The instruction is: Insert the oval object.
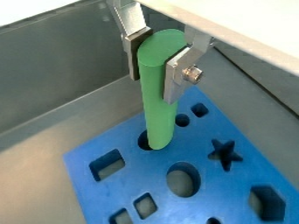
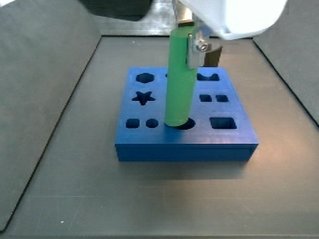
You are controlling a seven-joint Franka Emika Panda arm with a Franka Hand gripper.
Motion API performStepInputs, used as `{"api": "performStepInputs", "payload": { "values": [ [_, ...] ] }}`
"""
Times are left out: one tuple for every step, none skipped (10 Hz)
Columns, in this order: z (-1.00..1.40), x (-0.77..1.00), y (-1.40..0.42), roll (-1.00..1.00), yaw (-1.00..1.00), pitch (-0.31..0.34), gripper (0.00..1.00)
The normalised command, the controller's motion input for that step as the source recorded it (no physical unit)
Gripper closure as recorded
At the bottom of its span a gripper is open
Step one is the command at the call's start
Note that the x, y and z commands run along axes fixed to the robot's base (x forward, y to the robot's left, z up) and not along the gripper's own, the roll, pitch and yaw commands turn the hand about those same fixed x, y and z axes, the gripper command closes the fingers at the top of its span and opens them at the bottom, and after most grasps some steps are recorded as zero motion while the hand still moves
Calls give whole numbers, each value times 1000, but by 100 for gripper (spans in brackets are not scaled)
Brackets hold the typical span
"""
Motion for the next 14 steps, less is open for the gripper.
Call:
{"api": "performStepInputs", "payload": {
  "values": [
    [-77,0,0,0,-1000,-13,100],
    [-77,0,0,0,-1000,-11,100],
    [-80,0,0,0,-1000,-10,100],
    [0,134,0,0,-949,0,100],
    [-71,386,-240,-33,-629,0,100],
    [-131,489,-260,-91,-520,6,100],
    [-146,503,-229,-113,-480,1,100],
    [-191,311,-103,-129,-314,0,100],
    [-246,129,0,-136,-134,-20,100],
    [-251,17,0,-150,-63,-40,100],
    [-286,0,51,-197,-71,-73,100],
    [-331,-14,83,-263,-23,-110,100],
    [-343,-14,74,-306,0,-97,100],
    [-340,0,66,-317,0,-76,100]
  ]
}}
